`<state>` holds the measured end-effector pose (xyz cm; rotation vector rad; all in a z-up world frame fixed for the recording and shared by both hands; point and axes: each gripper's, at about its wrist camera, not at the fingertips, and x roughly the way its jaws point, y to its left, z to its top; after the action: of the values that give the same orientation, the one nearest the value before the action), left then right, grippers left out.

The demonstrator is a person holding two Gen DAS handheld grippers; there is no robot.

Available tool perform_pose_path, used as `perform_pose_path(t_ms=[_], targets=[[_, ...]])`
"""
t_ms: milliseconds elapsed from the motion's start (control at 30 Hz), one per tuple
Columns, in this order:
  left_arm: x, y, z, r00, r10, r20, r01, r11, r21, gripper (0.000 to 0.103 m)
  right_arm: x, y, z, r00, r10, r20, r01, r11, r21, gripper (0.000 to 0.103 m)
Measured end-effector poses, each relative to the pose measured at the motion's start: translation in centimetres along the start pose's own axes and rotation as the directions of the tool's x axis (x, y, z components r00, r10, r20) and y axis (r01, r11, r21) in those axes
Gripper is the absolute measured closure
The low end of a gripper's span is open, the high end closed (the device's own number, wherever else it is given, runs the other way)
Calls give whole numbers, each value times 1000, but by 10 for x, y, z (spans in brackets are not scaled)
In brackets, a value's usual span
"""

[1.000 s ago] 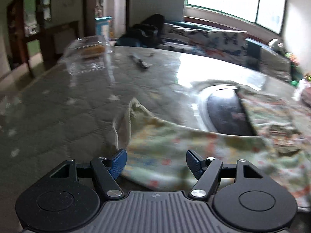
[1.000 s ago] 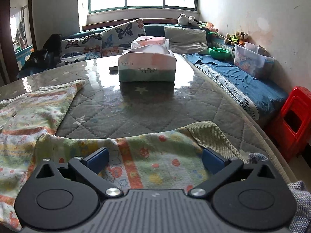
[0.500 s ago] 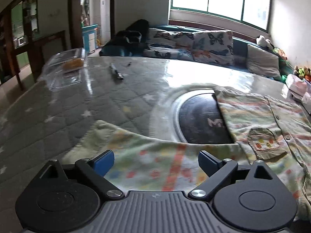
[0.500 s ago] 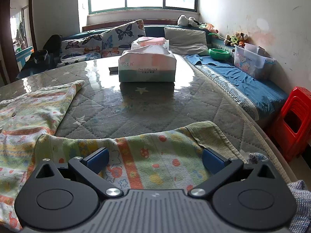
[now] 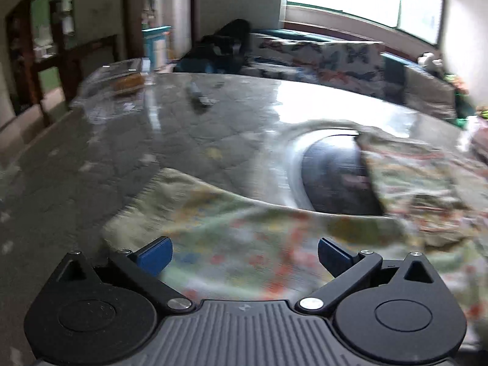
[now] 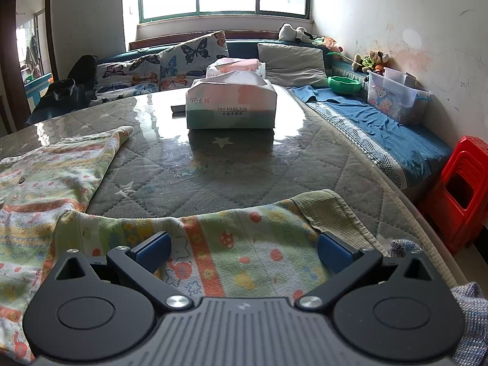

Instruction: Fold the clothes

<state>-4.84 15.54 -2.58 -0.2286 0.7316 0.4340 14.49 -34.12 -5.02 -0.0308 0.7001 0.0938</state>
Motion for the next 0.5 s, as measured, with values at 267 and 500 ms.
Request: perform_pose_path(t_ms=[267,500], targets=[[-7,-56,-16,992,-123,-28,125,986,111,0,0,0,0,1000,0,0,0,1000,-1,0],[-16,-61,-35,995,-95,6,92,974,206,0,0,0,0,1000,0,0,0,1000,-1,0]])
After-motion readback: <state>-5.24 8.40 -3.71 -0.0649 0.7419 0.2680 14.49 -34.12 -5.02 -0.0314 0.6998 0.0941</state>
